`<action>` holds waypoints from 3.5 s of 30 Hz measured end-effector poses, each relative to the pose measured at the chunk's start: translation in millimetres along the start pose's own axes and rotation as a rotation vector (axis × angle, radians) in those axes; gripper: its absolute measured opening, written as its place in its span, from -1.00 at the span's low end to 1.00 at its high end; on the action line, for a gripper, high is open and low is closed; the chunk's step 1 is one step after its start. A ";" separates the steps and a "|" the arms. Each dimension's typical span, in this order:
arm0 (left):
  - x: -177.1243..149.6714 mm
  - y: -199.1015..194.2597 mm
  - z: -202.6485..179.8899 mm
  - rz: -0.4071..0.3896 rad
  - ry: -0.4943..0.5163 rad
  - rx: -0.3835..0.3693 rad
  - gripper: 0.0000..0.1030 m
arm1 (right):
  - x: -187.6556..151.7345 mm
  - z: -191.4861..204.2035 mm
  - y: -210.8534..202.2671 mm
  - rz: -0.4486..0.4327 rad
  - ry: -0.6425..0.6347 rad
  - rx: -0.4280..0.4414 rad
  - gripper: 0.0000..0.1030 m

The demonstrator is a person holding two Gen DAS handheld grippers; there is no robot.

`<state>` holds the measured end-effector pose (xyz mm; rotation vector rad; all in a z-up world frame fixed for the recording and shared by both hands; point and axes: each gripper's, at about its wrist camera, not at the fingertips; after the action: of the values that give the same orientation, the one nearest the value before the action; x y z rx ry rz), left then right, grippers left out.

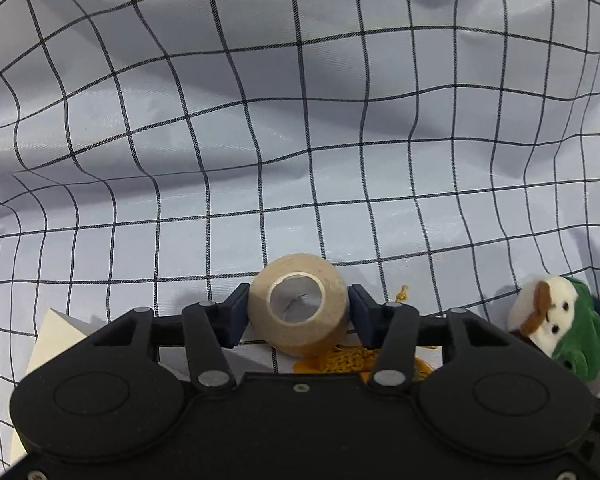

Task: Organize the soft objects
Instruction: 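Close the right gripper on the green-and-white plush while the left grasps the beige tape roll, then carry the green plush and beige tape roll over the woven basket, then open the right gripper to drop the plush while the left releases the tape roll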

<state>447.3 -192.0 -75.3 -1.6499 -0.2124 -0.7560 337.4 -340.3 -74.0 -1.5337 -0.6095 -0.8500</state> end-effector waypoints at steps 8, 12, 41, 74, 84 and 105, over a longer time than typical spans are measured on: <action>7.1 -42.3 -0.1 -0.063 -0.006 -0.026 -0.02 | 16.5 1.0 -10.3 -0.043 0.030 -0.010 0.23; 4.7 -71.7 6.6 -0.097 -0.025 -0.050 -0.02 | 25.0 2.6 -29.5 -0.076 0.040 -0.012 0.23; -182.2 -324.6 23.1 -0.377 0.002 -0.019 -0.02 | -68.0 68.4 -329.2 -0.334 -0.004 0.122 0.23; -330.9 -315.9 19.5 -0.208 -0.202 0.085 -0.02 | -188.9 73.6 -379.1 -0.096 0.104 0.156 0.23; -338.0 -306.0 23.4 -0.173 -0.219 0.089 -0.02 | -193.6 78.2 -365.0 -0.021 0.103 0.153 0.23; -342.4 -306.4 25.0 -0.175 -0.223 0.092 -0.02 | -197.5 84.8 -352.5 0.036 0.086 0.192 0.31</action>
<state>30.1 -4.2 -26.1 -1.6409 -0.5480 -0.6805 -42.7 -188.1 -21.6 -1.3238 -0.5816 -0.8019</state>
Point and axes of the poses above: each gripper's, at about its wrist camera, not at the fingertips, and y roughly the way its jaws point, z to its left, x to its top, and after that the axes turned 8 degrees about -z, right-handed
